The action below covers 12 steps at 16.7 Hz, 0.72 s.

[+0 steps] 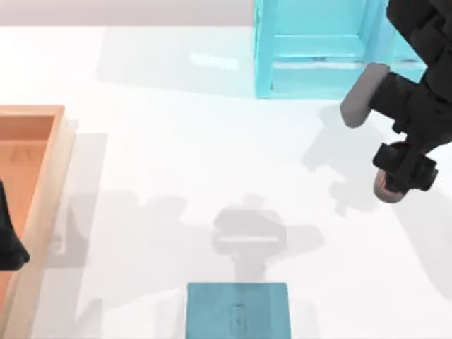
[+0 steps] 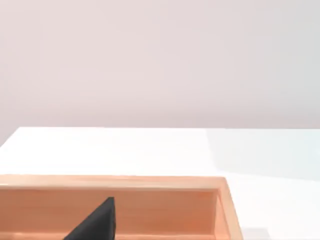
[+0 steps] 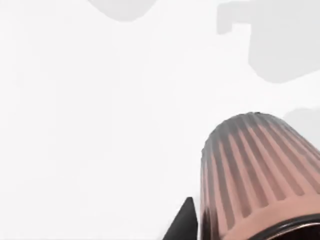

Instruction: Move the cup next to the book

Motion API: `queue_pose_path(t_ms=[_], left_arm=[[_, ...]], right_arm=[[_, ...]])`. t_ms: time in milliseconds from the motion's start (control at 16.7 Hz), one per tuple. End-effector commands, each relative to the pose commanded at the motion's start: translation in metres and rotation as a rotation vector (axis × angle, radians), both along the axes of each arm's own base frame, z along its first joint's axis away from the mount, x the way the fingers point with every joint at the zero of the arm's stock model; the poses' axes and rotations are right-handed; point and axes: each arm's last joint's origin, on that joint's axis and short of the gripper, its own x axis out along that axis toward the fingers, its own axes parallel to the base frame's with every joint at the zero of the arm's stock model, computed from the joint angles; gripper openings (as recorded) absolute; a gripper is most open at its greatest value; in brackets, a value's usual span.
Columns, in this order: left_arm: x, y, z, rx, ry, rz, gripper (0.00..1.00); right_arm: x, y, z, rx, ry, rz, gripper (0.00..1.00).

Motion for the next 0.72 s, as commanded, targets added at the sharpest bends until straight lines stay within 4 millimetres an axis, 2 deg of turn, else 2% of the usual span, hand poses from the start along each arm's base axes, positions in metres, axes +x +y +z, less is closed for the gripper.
queue_pose_path(t_ms=[180, 300, 540, 720], left_arm=[[0.0, 0.0, 0.0, 0.0, 0.0, 0.0, 1.0], [0.0, 0.0, 0.0, 0.0, 0.0, 0.0, 1.0], [0.0, 0.0, 0.0, 0.0, 0.0, 0.0, 1.0], [0.0, 0.0, 0.0, 0.0, 0.0, 0.0, 1.0]], right_arm=[[-0.038, 0.047, 0.003, 0.027, 0.061, -0.26, 0.0], [-0.064, 0.066, 0.005, 0.031, 0.091, -0.427, 0.0], [-0.103, 0.081, 0.01, 0.029, 0.106, -0.715, 0.0], [-0.117, 0.08, 0.013, 0.027, 0.086, -0.881, 0.0]])
